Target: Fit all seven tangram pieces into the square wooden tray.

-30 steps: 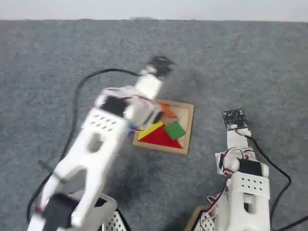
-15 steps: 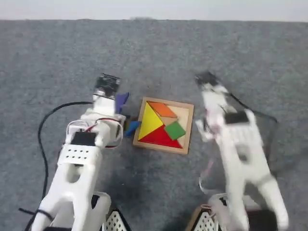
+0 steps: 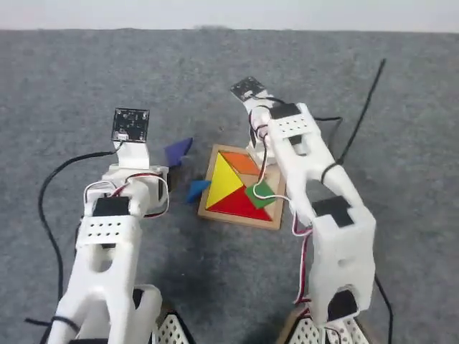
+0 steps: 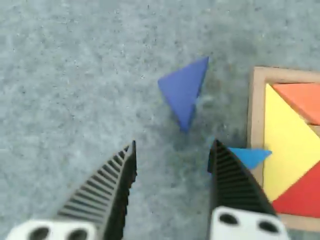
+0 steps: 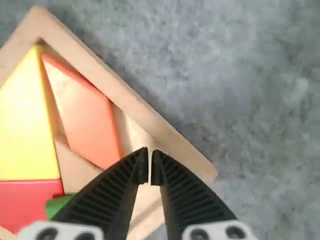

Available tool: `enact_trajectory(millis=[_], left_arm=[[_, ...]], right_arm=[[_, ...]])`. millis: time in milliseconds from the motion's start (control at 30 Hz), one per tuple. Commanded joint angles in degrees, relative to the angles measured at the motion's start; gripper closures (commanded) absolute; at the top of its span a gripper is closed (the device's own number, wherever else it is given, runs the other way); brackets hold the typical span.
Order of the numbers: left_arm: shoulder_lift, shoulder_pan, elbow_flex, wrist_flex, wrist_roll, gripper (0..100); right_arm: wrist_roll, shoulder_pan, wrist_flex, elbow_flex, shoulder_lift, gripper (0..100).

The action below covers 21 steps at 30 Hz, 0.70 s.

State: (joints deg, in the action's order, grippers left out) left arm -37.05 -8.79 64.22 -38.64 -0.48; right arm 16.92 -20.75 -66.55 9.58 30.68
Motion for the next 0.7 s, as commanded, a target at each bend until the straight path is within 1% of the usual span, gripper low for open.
enact_trajectory(millis=[0,100,367,467,667], left_arm=[[-1.76,-0.18,-0.40,1.58,0.88,78],[-1.76,-0.18,-0.40,1.58,0.88,78],[-1.76,-0.26,-0.40,1.58,0.88,78],[-1.76,-0.18,-0.40,1.58,0.79,78],[-1.76,0.00,-0.40,1.58,0.79,78]], right_arm=[[-0.79,-0.75,-1.01,4.92,-0.04,97.6],[-0.62,-1.71,-0.84,4.92,0.40,97.6],[-0.70,-8.13,-0.57,5.01,0.57,97.6],[-0.70,-8.04,-0.57,5.01,0.04,97.6],[-0.79,-4.62,-2.15,8.26,-5.23,97.6]])
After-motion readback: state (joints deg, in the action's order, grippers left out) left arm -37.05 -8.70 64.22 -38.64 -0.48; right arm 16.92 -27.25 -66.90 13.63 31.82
